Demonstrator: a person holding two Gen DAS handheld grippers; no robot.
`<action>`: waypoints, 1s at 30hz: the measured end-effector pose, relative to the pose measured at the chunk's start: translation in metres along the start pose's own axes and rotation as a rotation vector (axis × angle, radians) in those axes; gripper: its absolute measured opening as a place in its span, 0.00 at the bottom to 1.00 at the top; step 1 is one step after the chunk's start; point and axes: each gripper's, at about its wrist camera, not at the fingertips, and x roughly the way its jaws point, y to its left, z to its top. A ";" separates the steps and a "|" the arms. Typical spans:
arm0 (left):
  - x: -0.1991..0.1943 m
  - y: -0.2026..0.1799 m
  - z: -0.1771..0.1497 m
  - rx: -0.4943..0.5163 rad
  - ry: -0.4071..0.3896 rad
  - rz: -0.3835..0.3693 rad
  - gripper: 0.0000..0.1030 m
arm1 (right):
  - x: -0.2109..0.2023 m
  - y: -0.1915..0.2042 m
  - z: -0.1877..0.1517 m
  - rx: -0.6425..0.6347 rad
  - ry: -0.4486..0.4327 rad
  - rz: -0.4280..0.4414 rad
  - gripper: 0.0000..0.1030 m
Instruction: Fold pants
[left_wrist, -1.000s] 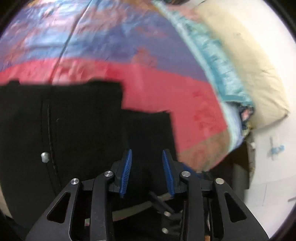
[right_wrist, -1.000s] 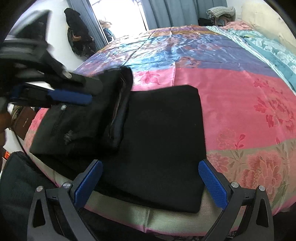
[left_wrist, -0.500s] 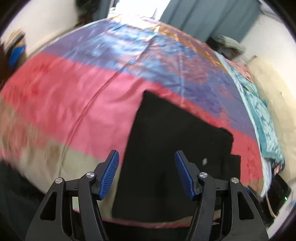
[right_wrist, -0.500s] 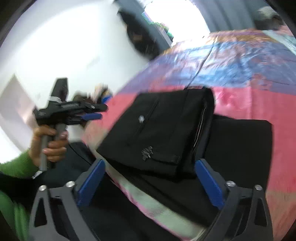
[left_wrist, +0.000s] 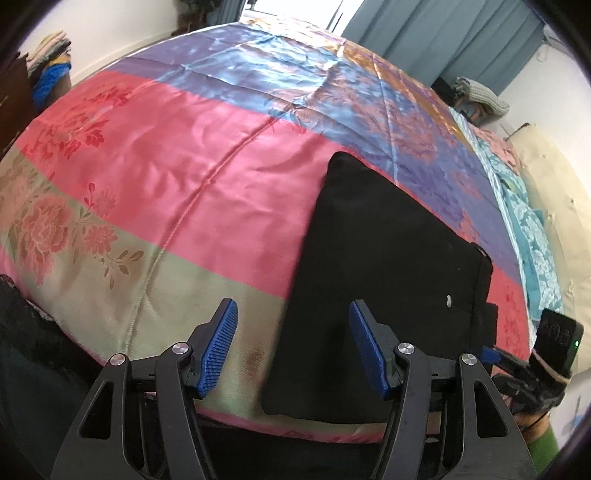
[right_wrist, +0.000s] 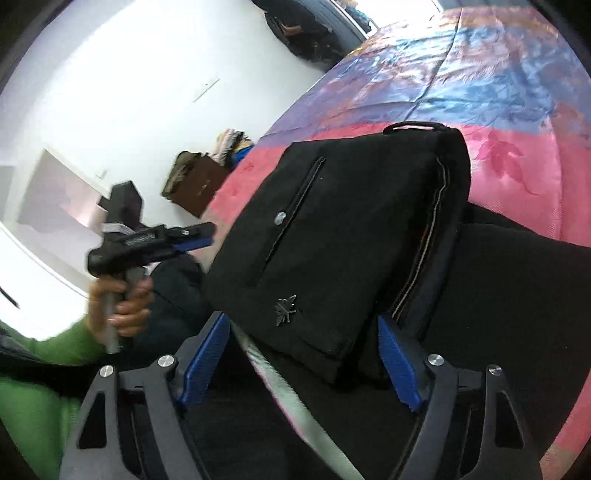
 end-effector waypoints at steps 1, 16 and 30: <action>0.001 0.000 -0.001 -0.002 0.004 0.002 0.62 | 0.004 -0.005 0.001 0.010 0.031 -0.021 0.75; -0.014 0.012 0.004 -0.042 -0.042 0.015 0.63 | -0.023 0.026 0.042 0.098 -0.105 -0.063 0.18; -0.020 -0.007 -0.001 -0.006 -0.042 -0.042 0.63 | -0.127 0.020 -0.011 0.176 -0.255 -0.123 0.17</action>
